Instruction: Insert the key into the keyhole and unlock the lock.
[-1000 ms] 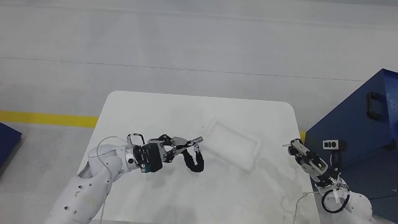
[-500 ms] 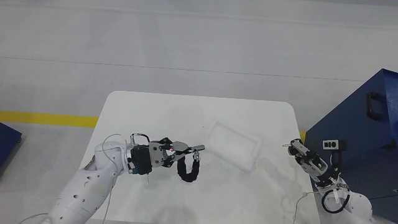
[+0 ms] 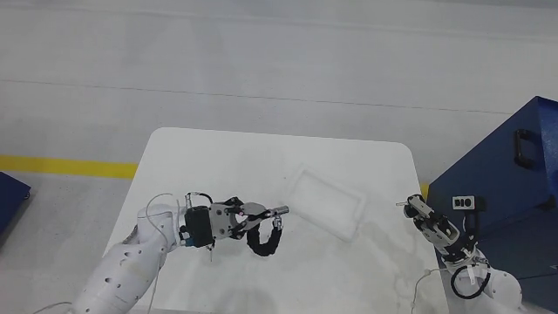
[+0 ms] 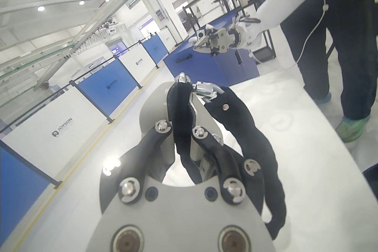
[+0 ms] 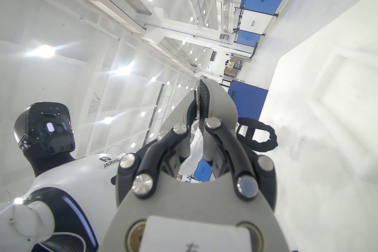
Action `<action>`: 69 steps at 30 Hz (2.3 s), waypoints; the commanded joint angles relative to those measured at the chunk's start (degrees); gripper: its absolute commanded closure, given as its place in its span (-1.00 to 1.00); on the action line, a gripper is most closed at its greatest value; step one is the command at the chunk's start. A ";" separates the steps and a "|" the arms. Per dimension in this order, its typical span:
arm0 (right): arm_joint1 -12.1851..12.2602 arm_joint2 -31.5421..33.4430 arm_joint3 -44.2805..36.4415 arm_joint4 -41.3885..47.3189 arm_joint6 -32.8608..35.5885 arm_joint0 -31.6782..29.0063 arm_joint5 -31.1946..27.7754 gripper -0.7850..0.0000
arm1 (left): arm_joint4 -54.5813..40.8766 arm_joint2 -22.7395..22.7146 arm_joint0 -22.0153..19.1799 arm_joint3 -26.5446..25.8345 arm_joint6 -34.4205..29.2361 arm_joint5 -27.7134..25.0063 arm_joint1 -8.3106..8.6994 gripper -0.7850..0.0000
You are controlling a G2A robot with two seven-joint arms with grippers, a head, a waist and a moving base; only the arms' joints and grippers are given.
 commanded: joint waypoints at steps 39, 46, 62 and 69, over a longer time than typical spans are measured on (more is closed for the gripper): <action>0.00 0.00 0.00 0.00 0.00 0.00 0.00 1.00 | -46.67 11.05 0.97 4.44 -13.90 -13.90 -2.65 1.00; 0.00 0.00 0.00 0.00 0.00 0.00 0.00 1.00 | -59.37 11.03 4.01 3.51 -19.70 -13.59 -3.36 1.00; 0.00 0.00 0.00 0.00 0.00 0.00 0.00 1.00 | -96.94 9.68 8.76 -2.99 -48.75 -10.75 -3.87 1.00; 0.00 0.00 0.00 0.00 0.00 0.00 0.00 1.00 | -108.35 8.85 10.40 -4.82 -56.87 -9.20 -3.96 1.00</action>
